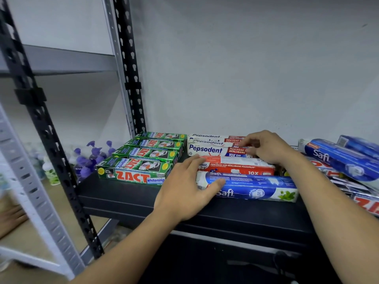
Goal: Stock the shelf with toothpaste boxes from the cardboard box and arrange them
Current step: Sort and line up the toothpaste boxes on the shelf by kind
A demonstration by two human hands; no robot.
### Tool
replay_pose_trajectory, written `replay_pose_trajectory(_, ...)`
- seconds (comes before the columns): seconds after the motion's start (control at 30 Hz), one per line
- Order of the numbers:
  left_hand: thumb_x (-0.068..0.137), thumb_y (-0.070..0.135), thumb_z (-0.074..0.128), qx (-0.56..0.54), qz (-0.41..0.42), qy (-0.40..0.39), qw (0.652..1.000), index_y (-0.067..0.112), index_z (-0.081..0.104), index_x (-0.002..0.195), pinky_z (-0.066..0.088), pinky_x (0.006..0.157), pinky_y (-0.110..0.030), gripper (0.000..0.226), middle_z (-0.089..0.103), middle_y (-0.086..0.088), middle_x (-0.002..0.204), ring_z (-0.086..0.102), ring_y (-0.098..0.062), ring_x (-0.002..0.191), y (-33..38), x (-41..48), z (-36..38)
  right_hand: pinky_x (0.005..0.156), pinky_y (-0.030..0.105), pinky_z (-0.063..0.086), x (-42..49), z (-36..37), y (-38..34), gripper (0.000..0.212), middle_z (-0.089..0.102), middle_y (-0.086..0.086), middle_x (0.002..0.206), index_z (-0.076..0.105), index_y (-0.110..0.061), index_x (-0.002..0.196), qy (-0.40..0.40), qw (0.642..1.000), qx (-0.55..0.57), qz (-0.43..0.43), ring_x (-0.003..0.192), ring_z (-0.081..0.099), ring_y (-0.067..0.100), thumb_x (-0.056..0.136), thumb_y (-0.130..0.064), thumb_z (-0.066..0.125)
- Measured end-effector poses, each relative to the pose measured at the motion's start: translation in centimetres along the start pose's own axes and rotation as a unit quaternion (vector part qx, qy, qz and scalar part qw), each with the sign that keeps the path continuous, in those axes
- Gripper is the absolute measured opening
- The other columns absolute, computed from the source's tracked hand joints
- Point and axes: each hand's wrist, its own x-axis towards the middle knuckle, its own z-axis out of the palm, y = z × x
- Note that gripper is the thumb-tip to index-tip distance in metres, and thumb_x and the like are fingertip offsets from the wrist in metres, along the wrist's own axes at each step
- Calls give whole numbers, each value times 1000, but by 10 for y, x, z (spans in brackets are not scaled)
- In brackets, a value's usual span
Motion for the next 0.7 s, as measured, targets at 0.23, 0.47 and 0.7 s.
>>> replay_pose_trajectory(0.23, 84, 76, 46, 1, 4, 5, 1000, 32, 36, 149, 28, 113, -30, 79, 32, 16, 156, 30, -6, 140, 0, 0, 0, 82, 32, 53, -2, 0, -2, 22, 66, -3, 122, 70, -30, 111, -8, 1000, 19, -3, 101, 60, 14, 94, -17, 65)
replay_pose_trajectory(0.47, 83, 76, 46, -4, 2, 5, 1000, 32, 36, 149, 28, 113, -29, 80, 32, 16, 156, 30, -6, 140, 1, -1, 0, 83, 33, 53, -2, -1, 0, 24, 68, -1, 120, 71, -28, 110, -1, 999, 36, 8, 101, 61, 14, 90, -16, 70)
replay_pose_trajectory(0.7, 83, 76, 46, -5, 4, 10, 1000, 33, 37, 148, 28, 113, -30, 79, 33, 16, 155, 31, -6, 140, 0, -1, 1, 70, 24, 49, 1, 0, 4, 28, 69, 1, 118, 70, -23, 115, 9, 999, 40, 21, 99, 62, 14, 87, -20, 73)
